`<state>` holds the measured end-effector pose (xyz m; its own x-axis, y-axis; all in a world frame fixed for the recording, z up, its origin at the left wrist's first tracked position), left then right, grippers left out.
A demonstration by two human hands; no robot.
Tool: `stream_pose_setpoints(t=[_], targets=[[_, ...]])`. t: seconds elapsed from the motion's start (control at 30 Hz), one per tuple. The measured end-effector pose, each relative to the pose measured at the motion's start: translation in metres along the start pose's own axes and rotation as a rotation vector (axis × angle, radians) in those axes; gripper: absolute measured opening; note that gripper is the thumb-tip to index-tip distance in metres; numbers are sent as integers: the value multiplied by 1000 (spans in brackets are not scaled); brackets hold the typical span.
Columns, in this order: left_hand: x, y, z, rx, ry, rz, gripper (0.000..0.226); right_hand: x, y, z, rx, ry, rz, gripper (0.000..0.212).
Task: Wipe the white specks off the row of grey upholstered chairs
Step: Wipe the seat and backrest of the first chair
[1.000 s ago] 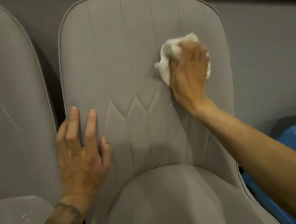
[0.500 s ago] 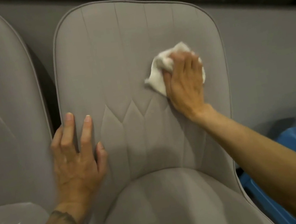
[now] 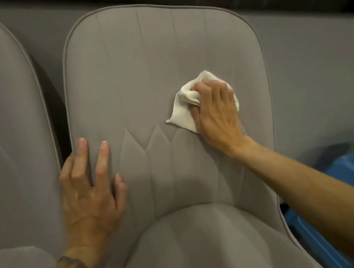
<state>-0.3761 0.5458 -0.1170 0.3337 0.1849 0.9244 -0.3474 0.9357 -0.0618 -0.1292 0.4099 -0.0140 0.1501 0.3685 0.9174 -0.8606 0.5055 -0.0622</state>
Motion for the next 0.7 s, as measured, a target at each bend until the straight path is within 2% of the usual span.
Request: stream_pose_setpoints(t=[0.07, 0.2, 0.27, 0.33, 0.47, 0.53, 0.6, 0.7], targets=[[0, 0, 0, -4, 7, 10, 60, 23, -4, 6, -3, -37, -8, 25], [-1, 0, -1, -1, 5, 20, 59, 109, -5, 5, -25, -284, -236, 31], [0, 0, -2, 1, 0, 12, 59, 104, -1, 0, -10, -317, -264, 29], [0, 0, -2, 2, 0, 19, 60, 60, 3, -6, 16, -238, -185, 29], [1, -2, 1, 5, 6, 23, 61, -61, 6, -15, 11, 55, 31, 33], [1, -1, 1, 7, 11, 23, 61, -72, 3, -13, 16, 74, 106, 29], [1, -2, 0, 2, 14, 26, 61, -38, -4, -11, -6, -15, 66, 26], [-1, 0, -1, 7, 9, 19, 61, 36, -16, -9, -44, -227, -152, 24]])
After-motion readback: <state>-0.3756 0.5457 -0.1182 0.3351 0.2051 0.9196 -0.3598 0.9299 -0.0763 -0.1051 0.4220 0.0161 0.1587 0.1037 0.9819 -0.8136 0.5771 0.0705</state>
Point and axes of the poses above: each hand's wrist, its own x-axis towards the middle knuckle, its own z-axis out of the back of the hand, y = z × x, the point moved 3 cm from there along x, towards the middle knuckle, and after that the axes turned 4 degrees about -z, right-handed, at the moved point
